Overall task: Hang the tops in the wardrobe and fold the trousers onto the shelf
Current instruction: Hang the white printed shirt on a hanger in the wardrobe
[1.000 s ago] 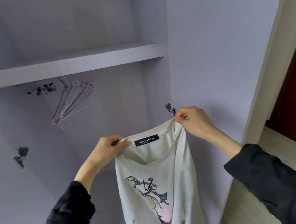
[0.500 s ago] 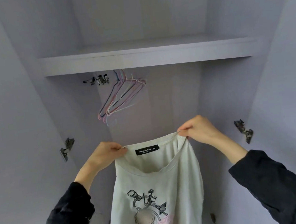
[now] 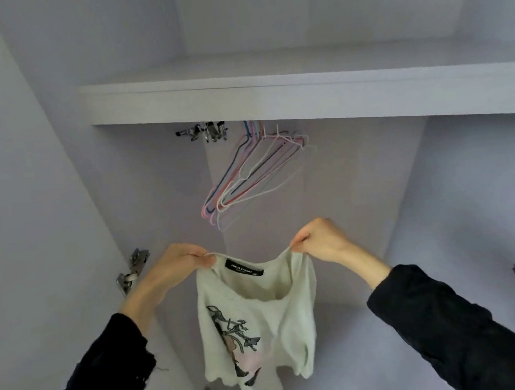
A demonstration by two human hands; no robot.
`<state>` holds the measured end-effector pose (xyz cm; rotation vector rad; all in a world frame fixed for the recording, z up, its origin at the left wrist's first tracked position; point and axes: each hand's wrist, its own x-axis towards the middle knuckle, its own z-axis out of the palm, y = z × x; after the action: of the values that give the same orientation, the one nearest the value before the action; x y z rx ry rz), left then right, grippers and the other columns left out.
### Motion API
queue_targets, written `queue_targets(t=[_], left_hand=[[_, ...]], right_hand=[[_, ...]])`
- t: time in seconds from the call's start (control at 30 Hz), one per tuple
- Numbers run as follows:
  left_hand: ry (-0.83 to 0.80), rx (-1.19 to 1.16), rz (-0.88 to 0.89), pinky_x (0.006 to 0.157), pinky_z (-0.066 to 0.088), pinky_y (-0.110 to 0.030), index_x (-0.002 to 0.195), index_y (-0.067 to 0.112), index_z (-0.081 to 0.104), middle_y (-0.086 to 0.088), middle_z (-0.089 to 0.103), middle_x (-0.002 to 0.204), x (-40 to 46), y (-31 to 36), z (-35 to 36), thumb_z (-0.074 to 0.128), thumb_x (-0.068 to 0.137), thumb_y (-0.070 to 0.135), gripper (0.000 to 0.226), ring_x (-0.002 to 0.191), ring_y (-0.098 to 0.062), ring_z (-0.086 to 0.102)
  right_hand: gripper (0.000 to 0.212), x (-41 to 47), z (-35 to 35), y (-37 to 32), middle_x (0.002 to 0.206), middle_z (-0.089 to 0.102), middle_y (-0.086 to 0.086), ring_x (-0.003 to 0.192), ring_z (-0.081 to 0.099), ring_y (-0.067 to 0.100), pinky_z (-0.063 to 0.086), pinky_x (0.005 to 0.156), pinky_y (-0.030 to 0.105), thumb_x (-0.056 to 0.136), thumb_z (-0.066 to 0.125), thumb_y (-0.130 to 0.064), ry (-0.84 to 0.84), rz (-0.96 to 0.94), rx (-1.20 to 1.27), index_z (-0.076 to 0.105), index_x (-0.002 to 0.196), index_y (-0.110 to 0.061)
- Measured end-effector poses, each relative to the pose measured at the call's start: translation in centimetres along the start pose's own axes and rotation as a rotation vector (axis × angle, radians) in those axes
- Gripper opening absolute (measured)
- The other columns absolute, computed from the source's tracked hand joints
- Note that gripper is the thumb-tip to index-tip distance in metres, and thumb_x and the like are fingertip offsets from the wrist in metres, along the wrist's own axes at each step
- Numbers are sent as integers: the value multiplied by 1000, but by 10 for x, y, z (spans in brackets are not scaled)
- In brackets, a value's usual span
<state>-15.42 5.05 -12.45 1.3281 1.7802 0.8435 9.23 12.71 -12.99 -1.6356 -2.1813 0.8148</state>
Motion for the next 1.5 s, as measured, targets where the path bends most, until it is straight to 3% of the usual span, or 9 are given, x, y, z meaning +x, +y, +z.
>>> queue_targets(t=[0.1,0.2,0.33,0.5,0.6,0.7,0.97,1.27,1.5], left_hand=[[87,-86,-32,78,37,-24,74,16,71,7,67,74,8,0,-8,71,81,15,7,78,-6,56],[134,-144,-7,68,38,-20,69,15,70,13,65,59,13,4,-13,70,81,10,13,68,-5,55],[142,-131,-7,68,37,-15,75,9,71,3,64,70,16,6,-20,69,81,9,7,77,-10,53],[167,-43,10,32,24,-5,93,-8,67,-6,54,71,19,6,-35,63,86,5,15,39,4,39],[165,-60,15,42,33,-4,88,0,71,-10,60,80,22,4,-44,65,84,8,10,62,-2,53],[153,-73,-13,56,38,-3,85,6,73,-6,68,83,25,0,-52,68,83,11,8,77,-8,57],[161,-123,-41,64,41,-11,83,6,73,-2,70,78,32,-1,-50,69,80,11,7,77,-7,59],[102,-137,26,57,40,-6,75,15,69,13,62,58,39,4,-29,67,83,5,13,58,3,52],[60,-344,-38,64,53,-15,80,6,65,-6,65,73,43,10,-3,60,88,0,12,61,-7,63]], right_hand=[[25,31,10,-8,72,65,5,72,58,19,46,73,29,89,57,-16,-65,-33,-54,67,69,-7],[25,58,19,-21,95,70,14,88,63,25,48,83,32,92,51,-14,-70,-51,84,69,83,1],[25,94,35,-55,108,60,17,103,58,31,47,93,39,96,47,-7,-134,109,888,54,121,-4],[11,138,40,-81,84,49,8,87,51,20,40,94,31,99,39,-4,-60,290,1565,50,100,-6],[13,157,35,-82,97,49,7,93,52,20,37,98,32,100,40,-14,-19,313,1728,51,97,-9],[25,164,29,-81,119,44,8,122,43,24,32,110,42,98,44,-22,-46,312,1776,44,121,-11],[21,162,18,-84,69,50,6,61,50,15,48,59,26,97,48,-12,130,346,1468,52,77,-10],[27,139,-17,-61,66,51,9,45,48,13,41,36,15,98,34,1,335,277,1437,55,83,-6],[31,121,-32,-35,69,51,8,49,40,13,34,34,15,96,27,5,428,252,1299,57,100,-4]])
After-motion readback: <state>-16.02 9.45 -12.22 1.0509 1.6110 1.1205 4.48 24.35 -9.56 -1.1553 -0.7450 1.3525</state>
